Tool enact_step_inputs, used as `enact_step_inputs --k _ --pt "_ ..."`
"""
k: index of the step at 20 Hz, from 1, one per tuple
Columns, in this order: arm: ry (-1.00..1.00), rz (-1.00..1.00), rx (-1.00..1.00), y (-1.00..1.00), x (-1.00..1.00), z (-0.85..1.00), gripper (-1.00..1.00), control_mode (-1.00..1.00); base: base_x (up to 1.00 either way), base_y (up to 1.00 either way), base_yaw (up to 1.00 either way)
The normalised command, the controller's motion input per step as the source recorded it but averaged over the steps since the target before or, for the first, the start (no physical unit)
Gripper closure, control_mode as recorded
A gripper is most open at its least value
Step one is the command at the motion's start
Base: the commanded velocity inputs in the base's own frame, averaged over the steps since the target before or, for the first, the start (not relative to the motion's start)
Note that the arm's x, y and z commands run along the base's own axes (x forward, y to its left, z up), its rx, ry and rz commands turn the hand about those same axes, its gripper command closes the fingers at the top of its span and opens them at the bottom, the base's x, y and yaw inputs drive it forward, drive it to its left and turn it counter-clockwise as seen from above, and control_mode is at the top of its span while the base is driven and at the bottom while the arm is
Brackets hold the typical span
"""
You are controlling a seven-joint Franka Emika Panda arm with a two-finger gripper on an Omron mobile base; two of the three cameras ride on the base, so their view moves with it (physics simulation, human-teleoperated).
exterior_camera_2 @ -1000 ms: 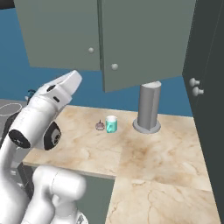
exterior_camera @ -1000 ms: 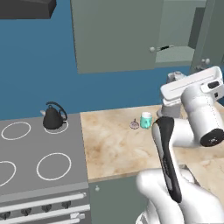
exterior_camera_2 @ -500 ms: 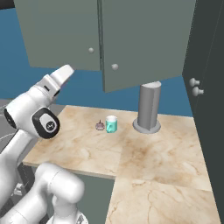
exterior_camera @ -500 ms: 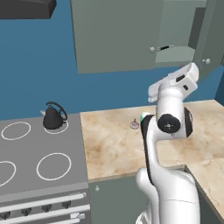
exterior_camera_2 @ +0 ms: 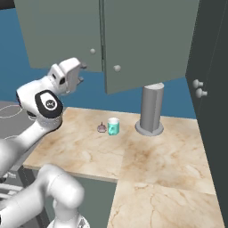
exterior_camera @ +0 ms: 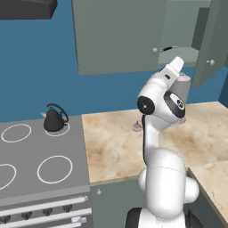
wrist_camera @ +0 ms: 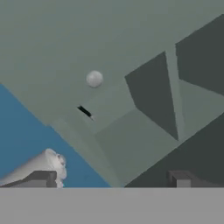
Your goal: Pick the pan from the cabinet and place it on the stove. Then turn on the stove burner for the pan.
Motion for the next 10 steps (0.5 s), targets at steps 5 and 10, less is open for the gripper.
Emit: enact_step_inputs --k 5,10 --pt "0.26 -0.14 -0.06 -0.23 0.49 0.00 -1.00 -1.00 0.00 0.00 0.00" --pt "0.22 -0.13 -0.05 -0.20 0.52 0.00 -1.00 -1.00 0.00 0.00 0.00"
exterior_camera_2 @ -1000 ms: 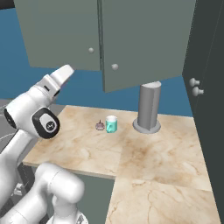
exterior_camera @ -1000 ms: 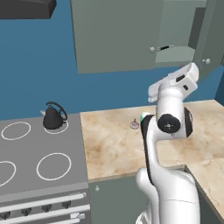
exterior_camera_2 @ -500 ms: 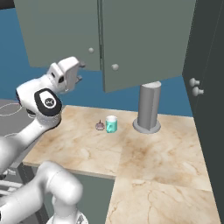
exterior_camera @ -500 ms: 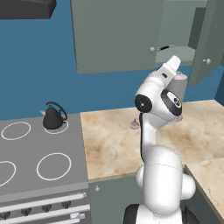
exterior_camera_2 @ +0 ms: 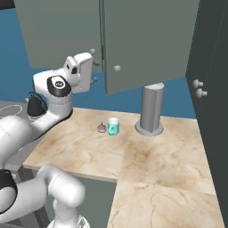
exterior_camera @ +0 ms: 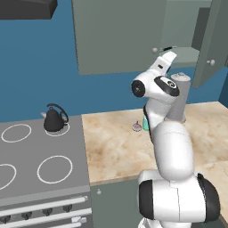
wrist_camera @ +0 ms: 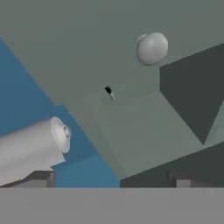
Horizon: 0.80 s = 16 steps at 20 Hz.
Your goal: Pick the pan from the cabinet and place it on the stove. Then turn on the stove burner for the pan.
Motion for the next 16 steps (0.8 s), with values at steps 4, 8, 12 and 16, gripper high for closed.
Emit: enact_step_inputs --k 4,8,12,16 --pt "0.20 -0.13 -0.04 -0.24 0.49 0.00 -1.00 -1.00 0.00 0.00 0.00" --pt "0.16 -0.11 -0.01 -0.39 0.36 0.00 -1.00 -1.00 0.00 0.00 0.00" --pt "0.12 -0.09 0.00 -0.48 0.27 0.00 -1.00 -1.00 0.00 0.00 0.00" --pt "0.06 -0.09 0.00 -0.46 0.06 0.00 -1.00 -1.00 0.00 0.00 0.00"
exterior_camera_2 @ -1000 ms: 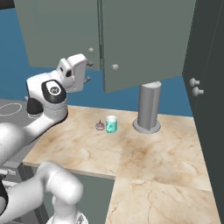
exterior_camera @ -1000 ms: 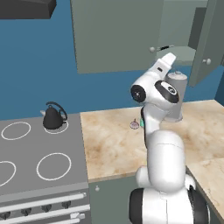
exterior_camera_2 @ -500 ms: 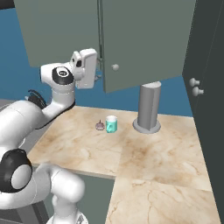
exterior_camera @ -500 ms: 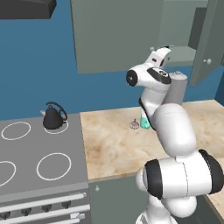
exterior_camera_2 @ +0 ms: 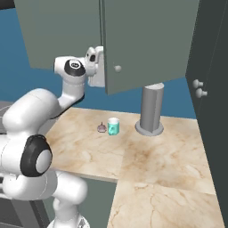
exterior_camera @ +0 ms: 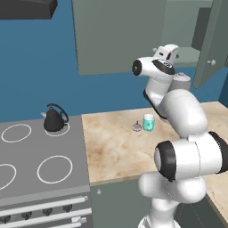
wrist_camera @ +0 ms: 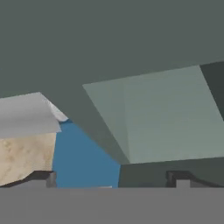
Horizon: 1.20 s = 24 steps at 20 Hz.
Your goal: Pick the pan from the cabinet and place it on the stove. Then turn on the stove burner for the pan.
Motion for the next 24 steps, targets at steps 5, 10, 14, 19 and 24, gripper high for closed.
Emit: enact_step_inputs --k 5,10,14,19,24 --pt "0.01 -0.11 0.00 -0.53 -0.03 -0.02 -1.00 -1.00 0.00 0.00 0.00" --pt "0.01 -0.10 0.00 -0.58 -0.02 -0.01 -1.00 -1.00 0.00 0.00 0.00" --pt "0.00 -0.09 0.00 -0.69 -0.28 0.00 -1.00 -1.00 0.00 0.00 0.00" --pt "-0.05 -0.10 0.00 -0.76 -0.68 0.00 -1.00 -1.00 0.00 0.00 0.00" --pt "-0.07 -0.10 0.00 -0.78 -0.72 0.00 -1.00 -1.00 0.00 0.00 0.00"
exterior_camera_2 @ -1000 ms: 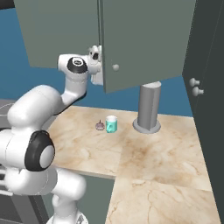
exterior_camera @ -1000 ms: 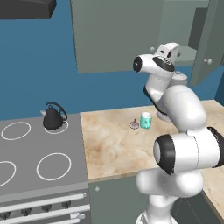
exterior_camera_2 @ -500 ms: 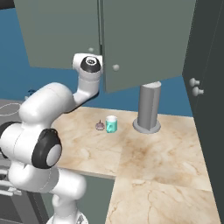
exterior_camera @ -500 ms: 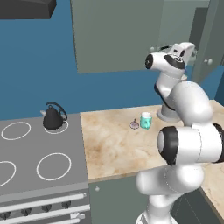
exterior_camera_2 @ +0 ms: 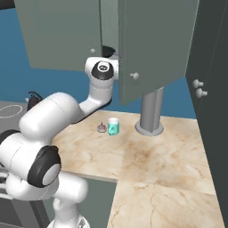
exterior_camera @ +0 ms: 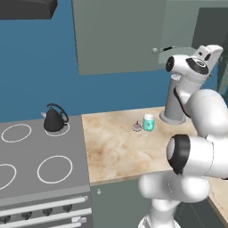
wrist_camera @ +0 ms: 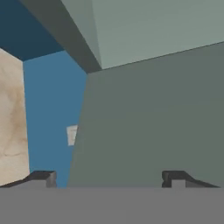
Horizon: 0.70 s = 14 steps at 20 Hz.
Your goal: Pick the pan from the cabinet and place it on the stove. Then turn on the stove burner for the pan.
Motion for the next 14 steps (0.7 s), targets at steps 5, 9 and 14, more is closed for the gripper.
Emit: enact_step_inputs --k 5,9,14 --pt "-0.06 -0.09 0.00 -0.76 -0.62 0.00 -1.00 -1.00 0.00 0.00 0.00" --pt "0.00 -0.08 0.00 -0.74 -0.42 0.00 -1.00 -1.00 0.00 0.00 0.00" --pt "0.00 -0.05 0.01 -0.64 -0.15 0.00 -1.00 -1.00 0.00 0.00 0.00"
